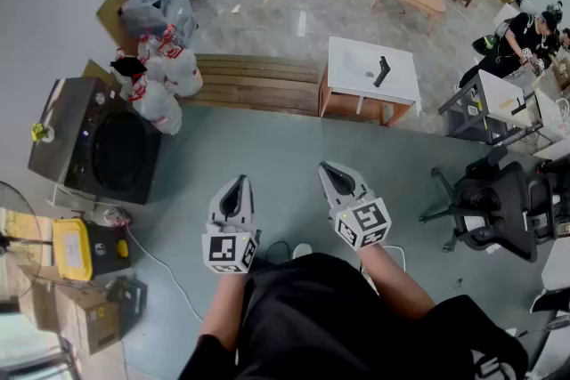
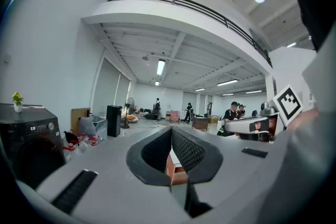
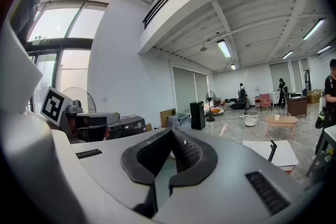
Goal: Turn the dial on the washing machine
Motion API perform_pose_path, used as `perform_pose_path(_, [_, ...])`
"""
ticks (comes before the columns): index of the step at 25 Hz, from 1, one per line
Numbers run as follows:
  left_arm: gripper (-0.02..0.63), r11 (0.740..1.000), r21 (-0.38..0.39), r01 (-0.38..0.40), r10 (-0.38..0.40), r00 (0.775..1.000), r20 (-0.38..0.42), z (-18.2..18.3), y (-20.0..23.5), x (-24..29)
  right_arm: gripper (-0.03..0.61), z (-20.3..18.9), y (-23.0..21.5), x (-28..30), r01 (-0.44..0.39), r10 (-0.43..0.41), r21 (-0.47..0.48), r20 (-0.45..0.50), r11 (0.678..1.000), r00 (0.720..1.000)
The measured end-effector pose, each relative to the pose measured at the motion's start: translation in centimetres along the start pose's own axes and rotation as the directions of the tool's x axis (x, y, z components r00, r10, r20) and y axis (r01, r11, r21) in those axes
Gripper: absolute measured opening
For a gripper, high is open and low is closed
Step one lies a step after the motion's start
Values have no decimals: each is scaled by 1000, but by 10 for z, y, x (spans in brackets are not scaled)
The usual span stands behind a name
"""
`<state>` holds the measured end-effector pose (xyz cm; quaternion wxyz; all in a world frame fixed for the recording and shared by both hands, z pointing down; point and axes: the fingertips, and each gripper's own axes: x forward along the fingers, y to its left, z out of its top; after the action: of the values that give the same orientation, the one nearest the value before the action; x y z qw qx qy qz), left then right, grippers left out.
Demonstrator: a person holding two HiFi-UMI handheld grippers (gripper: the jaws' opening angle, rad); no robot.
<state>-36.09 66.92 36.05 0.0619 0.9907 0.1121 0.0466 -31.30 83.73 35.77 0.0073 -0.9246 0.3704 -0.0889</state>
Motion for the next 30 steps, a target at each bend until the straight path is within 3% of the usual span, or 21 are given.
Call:
perform_pose_path(4, [3,1000,-4,1,-1,1000,-5,-4,-8,-2,-1,-6,-10,-7,17,-18,20,11,1000,1000])
perform_pose_path(9, [3,1000,-16,24,-24,999,-31,-14,-19,-2,0,-17,-5,-8,-31,32,35,-28,999,999])
perform_pose_path(20, [8,1000,0,22,-22,999,-38,-21,-22,-4,7,-24,-4,-9,-81,79,-27,-53,996,995])
perform_pose_path(21, [26,1000,5,12,-12,999,-39,-21,-21,-3,38,-25,-5,-8,-80,78,-23,-54,997,995])
perform_pose_path(23, [129,1000,-3,0,0,999,-42,-21,-18,-2,175,-27,-7,-5,-81,80,-8,-57,997,995])
perform_pose_path(30, [150,1000,-15,6,-7,998,-57,-34,-25,-4,210,-46,-3,-1,-134,136,24,-105,991,985])
